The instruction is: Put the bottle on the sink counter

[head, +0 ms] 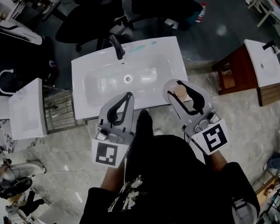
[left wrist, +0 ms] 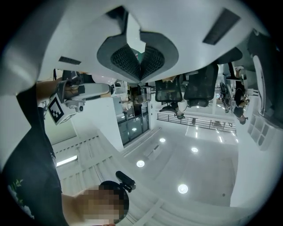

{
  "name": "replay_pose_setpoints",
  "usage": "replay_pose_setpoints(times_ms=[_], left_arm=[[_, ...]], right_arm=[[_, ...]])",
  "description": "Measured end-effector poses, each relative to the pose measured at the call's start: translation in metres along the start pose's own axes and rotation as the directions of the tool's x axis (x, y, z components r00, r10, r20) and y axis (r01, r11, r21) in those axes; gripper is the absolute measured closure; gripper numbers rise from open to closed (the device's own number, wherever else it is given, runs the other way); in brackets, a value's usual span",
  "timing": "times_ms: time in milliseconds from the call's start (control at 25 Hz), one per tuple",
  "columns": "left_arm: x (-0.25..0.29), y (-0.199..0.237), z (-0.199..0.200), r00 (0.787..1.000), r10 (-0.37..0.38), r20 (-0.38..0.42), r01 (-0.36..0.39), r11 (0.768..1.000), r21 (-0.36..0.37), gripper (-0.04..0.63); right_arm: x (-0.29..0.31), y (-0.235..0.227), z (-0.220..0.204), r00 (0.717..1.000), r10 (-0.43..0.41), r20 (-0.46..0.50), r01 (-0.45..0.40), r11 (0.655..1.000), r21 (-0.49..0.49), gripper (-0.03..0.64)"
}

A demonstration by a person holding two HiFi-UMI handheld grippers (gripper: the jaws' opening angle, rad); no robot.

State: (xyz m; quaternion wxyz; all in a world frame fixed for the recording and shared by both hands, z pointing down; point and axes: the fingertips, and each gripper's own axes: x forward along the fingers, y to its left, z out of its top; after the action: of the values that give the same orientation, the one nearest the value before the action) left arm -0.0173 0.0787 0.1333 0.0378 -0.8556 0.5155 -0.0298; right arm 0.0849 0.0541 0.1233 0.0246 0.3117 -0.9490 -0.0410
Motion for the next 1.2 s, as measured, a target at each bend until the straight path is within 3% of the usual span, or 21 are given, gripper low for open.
replay_pose_setpoints(times_ms=[360,800,1040,1200], left_arm=[[0.071,0.065,-0.018,0.996,-0.092,-0.003,0.092,0.995,-0.034,0.583],[0.137,0.134,-0.051,0.982,-0.188,-0.034,0.186,0.981,-0.061,0.583],[0.151,0.148,-0.075,0.974,-0.214,-0.075,0.205,0.972,-0.11,0.584],[0.174,0.145,-0.082,0.983,-0.173,-0.052,0.167,0.98,-0.111,0.584]], right_arm=[[0.078,-0.052,-0.005,0.997,-0.071,-0.036,0.071,0.997,-0.013,0.482],[0.169,-0.089,-0.034,0.992,-0.085,-0.091,0.088,0.996,0.029,0.482],[0.203,-0.095,-0.052,0.992,-0.074,-0.099,0.079,0.996,0.047,0.482],[0.212,-0.114,-0.069,0.991,-0.061,-0.12,0.068,0.996,0.06,0.482]])
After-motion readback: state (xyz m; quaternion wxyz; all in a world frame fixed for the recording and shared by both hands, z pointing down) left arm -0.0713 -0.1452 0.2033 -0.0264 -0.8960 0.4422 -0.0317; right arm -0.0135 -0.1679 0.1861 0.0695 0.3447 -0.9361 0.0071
